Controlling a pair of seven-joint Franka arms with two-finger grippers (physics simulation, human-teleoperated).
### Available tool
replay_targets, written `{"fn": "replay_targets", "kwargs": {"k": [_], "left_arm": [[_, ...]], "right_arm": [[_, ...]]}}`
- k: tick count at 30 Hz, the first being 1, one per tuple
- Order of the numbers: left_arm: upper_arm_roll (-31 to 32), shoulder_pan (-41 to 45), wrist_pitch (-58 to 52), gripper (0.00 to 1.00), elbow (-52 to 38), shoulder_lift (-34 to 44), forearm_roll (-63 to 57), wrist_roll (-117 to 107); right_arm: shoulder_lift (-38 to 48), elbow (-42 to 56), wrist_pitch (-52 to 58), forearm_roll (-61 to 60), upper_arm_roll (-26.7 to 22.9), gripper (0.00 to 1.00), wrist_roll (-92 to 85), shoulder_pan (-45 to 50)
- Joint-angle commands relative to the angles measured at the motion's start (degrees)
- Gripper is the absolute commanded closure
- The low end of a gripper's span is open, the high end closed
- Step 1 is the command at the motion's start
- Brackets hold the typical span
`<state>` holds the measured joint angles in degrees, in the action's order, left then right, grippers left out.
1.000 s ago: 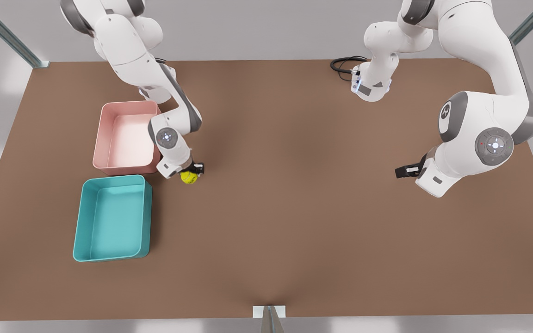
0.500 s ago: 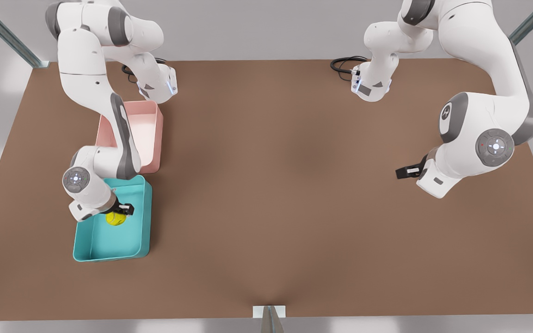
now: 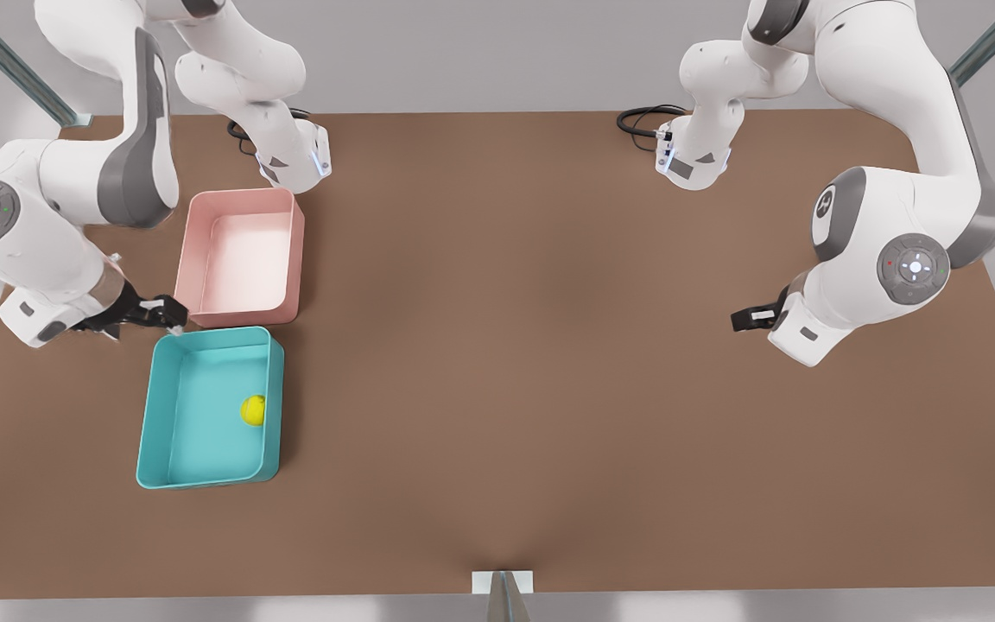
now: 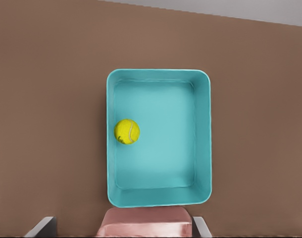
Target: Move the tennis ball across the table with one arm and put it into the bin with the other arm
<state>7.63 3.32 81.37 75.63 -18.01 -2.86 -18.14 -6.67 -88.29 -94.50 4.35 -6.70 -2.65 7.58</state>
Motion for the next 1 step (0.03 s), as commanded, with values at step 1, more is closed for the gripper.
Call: {"fn": "replay_targets", "kwargs": {"k": [1], "left_arm": [[0.02, -0.07, -0.07, 0.00, -0.04, 0.08, 0.05, -0.49]], "right_arm": [[0.96, 0.22, 13.11, 0.30, 0.10, 0.00, 0.11, -0.20]]}}
